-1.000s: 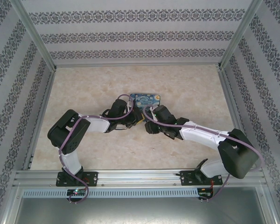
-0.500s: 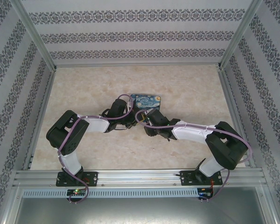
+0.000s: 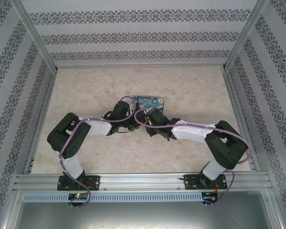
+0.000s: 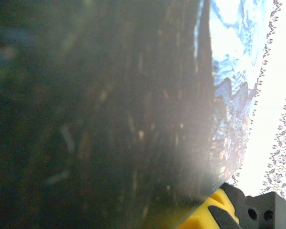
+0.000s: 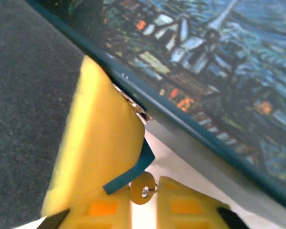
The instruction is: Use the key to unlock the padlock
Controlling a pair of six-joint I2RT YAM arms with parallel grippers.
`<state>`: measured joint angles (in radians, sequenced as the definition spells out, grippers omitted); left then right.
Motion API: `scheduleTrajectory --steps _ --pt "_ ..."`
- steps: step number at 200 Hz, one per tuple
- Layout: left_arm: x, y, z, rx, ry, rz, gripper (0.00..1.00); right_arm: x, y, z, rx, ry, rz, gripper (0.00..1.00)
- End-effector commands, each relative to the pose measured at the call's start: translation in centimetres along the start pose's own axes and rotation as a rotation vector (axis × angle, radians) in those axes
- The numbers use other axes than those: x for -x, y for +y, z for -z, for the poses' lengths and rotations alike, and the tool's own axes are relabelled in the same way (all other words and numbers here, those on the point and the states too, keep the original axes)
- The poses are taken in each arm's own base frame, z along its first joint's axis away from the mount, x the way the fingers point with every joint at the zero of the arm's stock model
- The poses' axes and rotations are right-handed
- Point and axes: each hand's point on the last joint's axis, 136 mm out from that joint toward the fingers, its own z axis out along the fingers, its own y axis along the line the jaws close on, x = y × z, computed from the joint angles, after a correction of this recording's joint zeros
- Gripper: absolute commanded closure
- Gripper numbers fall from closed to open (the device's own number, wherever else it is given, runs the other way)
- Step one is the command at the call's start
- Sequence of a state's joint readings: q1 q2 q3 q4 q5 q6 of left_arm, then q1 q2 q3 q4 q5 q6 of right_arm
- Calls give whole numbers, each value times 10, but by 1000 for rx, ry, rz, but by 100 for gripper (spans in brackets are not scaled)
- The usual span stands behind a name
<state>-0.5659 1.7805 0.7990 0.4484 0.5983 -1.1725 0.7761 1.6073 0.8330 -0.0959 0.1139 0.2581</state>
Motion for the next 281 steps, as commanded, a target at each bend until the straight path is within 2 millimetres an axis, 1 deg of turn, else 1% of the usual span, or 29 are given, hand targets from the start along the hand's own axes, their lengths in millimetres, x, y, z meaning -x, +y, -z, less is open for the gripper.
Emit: scheduleTrajectory --steps 1,13,27,47,55,64,73,84,98,110,115,134,153,176,199,219,242,265,281 --pt "-2 -15 4 -34 32 -16 100 18 3 0 18 -38 -20 94" --pt "-2 -14 4 -32 32 -14 100 20 4 1 38 -41 -28 100" --pt "-2 -13 4 -29 34 -12 100 22 6 3 71 -41 -41 100" --pt "-2 -11 4 -19 32 -12 100 22 17 8 171 -31 -56 100" --pt "-3 -10 5 -12 33 -13 100 23 21 12 204 -33 -58 91" --pt "-2 -8 5 0 32 -15 100 22 23 17 231 -29 -66 78" --pt "-3 -4 5 19 32 -19 100 20 22 23 251 -29 -85 64" --pt "-3 1 6 52 33 -30 100 18 18 31 266 -36 -123 51" --pt "-5 9 9 102 37 -51 100 14 14 39 292 -48 -173 43" --pt "-6 14 10 127 40 -56 100 11 11 44 302 -51 -214 39" --pt "-7 15 11 133 43 -58 98 9 10 45 307 -54 -228 37" --pt "-10 21 12 152 53 -62 94 7 8 49 327 -56 -289 36" --pt "-13 24 13 159 59 -69 89 8 13 51 365 -61 -346 35" --pt "-15 27 15 165 58 -70 78 9 18 47 408 -57 -412 34" --pt "-17 26 20 162 50 -73 66 8 21 40 430 -46 -457 34" --pt "-17 21 27 158 33 -82 58 10 16 34 431 -48 -494 34" --pt "-15 15 40 166 -2 -96 48 17 7 29 435 -61 -535 34" --pt "-10 6 52 164 -38 -112 38 29 -3 25 436 -76 -560 34" --pt "-5 -1 58 166 -55 -126 30 41 -9 22 439 -90 -570 34"
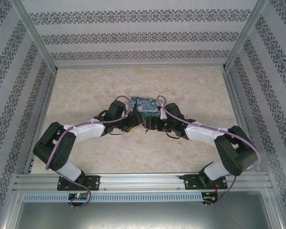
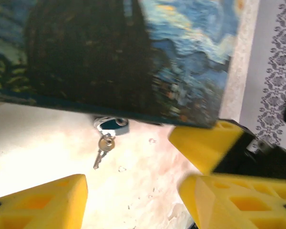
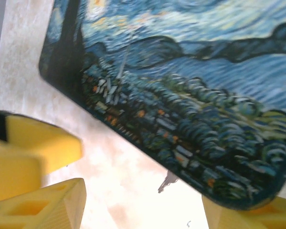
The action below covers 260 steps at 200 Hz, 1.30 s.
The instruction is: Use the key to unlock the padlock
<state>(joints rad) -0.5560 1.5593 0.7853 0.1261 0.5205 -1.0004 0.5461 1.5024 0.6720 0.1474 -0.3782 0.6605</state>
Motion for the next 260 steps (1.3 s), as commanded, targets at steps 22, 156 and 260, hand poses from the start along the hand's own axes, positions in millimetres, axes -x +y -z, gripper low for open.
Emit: scheduleTrajectory --steps 22,156,260 --pt "15 -4 17 45 -46 -29 22 47 9 -5 54 -63 -29 35" --pt "103 8 42 205 -107 -136 11 12 -11 -26 5 19 57 54" --pt "105 11 43 192 -91 -141 11 3 -9 -59 -13 76 70 56"
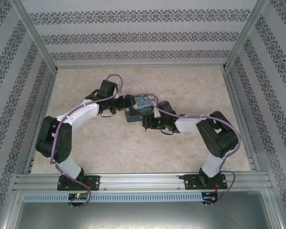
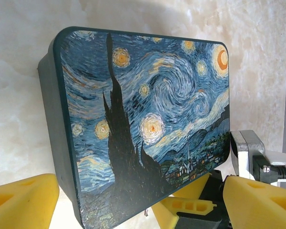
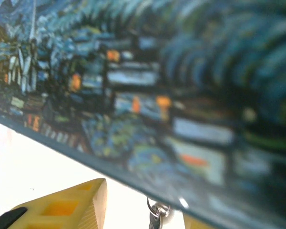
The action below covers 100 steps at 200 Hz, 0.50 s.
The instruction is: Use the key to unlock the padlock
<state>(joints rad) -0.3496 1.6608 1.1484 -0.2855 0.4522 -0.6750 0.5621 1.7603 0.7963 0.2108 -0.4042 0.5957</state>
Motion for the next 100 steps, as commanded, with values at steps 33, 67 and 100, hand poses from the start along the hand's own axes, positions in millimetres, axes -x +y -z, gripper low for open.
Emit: scheduleTrajectory --steps 33,67,100 --pt "1 1 2 -15 15 -11 11 4 4 -8 5 -4 22 60" --pt "5 -1 3 -27 11 -10 11 4 5 -9 6 -1 19 72" --pt "6 -1 3 -27 12 -10 11 3 3 -8 -1 -8 10 86"
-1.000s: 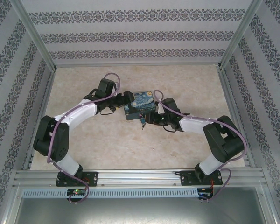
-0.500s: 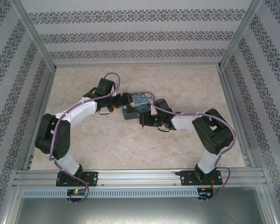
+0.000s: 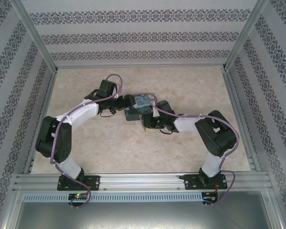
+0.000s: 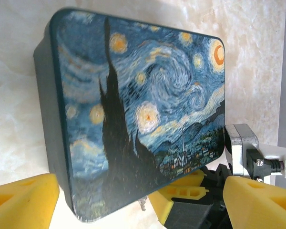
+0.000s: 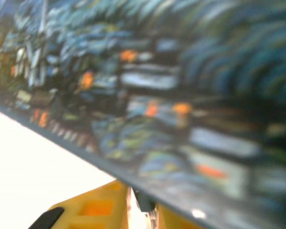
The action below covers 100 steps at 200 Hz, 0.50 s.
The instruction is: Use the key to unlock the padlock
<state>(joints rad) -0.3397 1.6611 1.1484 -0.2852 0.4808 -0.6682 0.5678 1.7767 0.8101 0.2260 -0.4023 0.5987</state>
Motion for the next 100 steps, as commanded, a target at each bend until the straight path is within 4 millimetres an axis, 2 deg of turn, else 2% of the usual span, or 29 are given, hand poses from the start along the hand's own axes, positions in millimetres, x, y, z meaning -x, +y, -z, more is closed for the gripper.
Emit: scheduleTrajectory --steps 1,17,47,100 --pt "6 0 2 -7 0 -10 11 -1 -1 -4 -9 0 3 87" --pt "6 0 3 -2 -3 -17 11 -1 -1 -2 -10 -4 -4 94" --pt "5 4 5 22 -2 -30 11 -1 1 4 -8 -21 -25 99" --pt "-1 15 9 182 -5 -147 11 3 6 15 -2 -48 -87 100"
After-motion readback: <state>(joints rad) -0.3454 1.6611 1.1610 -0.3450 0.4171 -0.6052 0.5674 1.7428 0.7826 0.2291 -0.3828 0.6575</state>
